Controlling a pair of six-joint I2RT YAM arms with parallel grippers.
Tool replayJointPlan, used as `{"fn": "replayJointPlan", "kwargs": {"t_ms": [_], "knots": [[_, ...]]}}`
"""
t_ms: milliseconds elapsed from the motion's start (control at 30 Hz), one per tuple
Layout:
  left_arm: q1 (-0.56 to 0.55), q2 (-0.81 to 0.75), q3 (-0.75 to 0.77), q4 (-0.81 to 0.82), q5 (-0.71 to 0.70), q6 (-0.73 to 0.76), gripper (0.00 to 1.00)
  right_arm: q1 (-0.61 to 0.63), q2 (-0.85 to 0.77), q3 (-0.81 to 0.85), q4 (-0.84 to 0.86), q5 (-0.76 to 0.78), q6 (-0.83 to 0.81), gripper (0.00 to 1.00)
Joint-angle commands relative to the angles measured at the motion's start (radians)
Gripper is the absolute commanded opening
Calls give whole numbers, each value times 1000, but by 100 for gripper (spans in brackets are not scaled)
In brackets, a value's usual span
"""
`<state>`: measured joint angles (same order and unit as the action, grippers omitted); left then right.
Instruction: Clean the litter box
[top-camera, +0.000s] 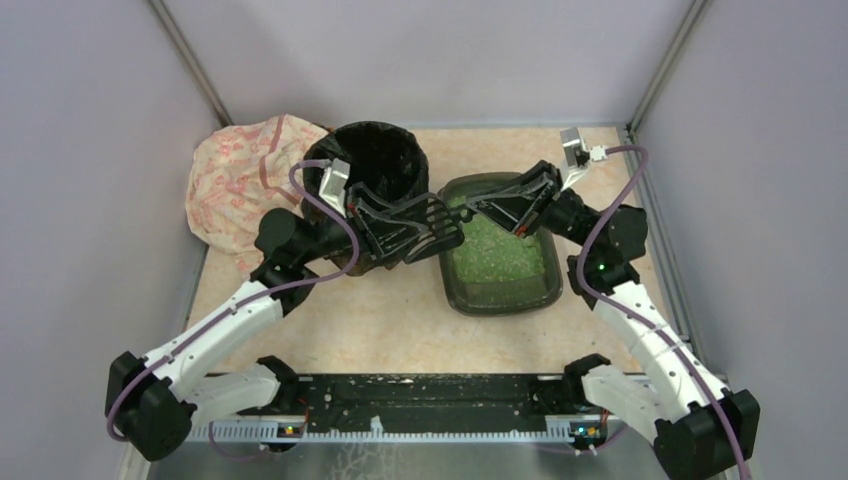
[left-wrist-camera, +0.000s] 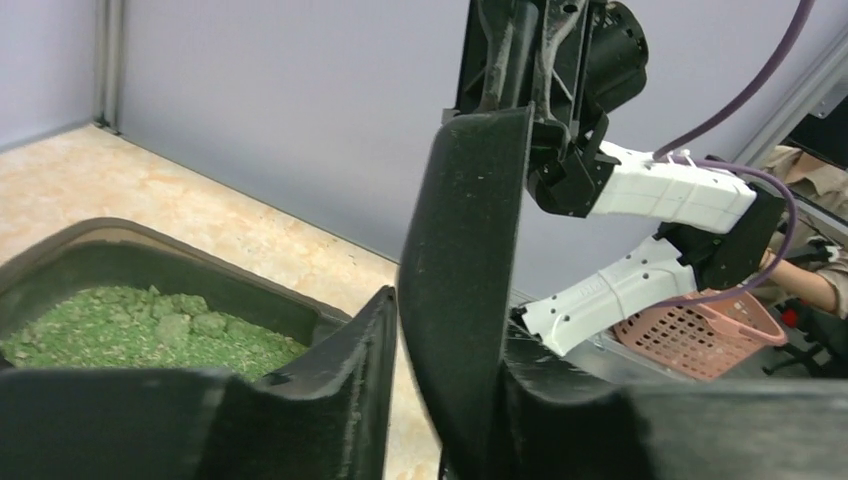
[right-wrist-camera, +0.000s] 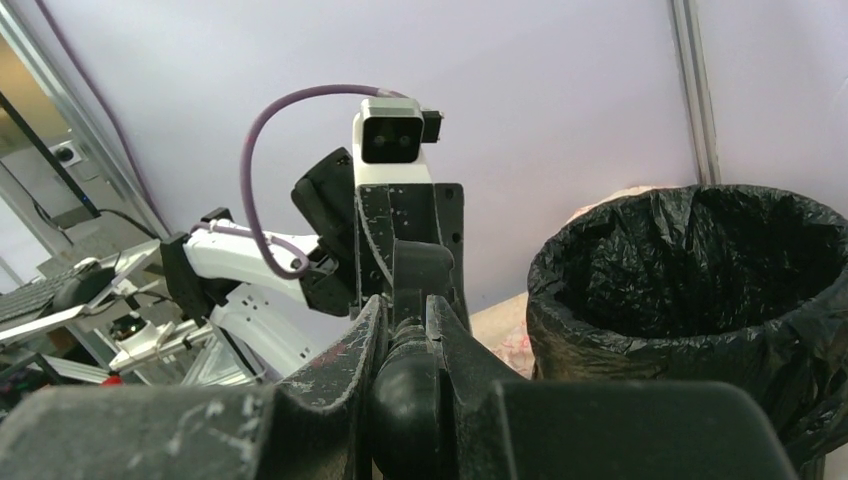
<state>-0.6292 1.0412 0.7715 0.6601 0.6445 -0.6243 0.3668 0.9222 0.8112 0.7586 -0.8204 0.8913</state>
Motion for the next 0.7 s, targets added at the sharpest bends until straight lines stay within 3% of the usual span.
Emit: {"fn": "replayJointPlan", "kwargs": {"t_ms": [0, 133, 233, 333, 433, 667], "knots": [[-31, 16, 14, 56, 6, -9, 32, 21, 2, 9, 68, 11, 16, 0], [-47, 23, 28, 22, -6, 1, 0, 21, -7, 3, 61, 17, 5, 0], [-47, 17, 43, -27, -30, 8, 0, 21, -21, 9, 15, 31, -25, 0], [-47, 30, 101, -152, -53, 13, 0, 21, -34, 25, -76, 69, -70, 28], [-47, 57, 159, -269, -65, 6, 0, 21, -48, 27, -111, 87, -80, 49], [-44, 111, 190, -283, -31, -116, 0, 17, -99, 32, -172, 141, -112, 49]]}}
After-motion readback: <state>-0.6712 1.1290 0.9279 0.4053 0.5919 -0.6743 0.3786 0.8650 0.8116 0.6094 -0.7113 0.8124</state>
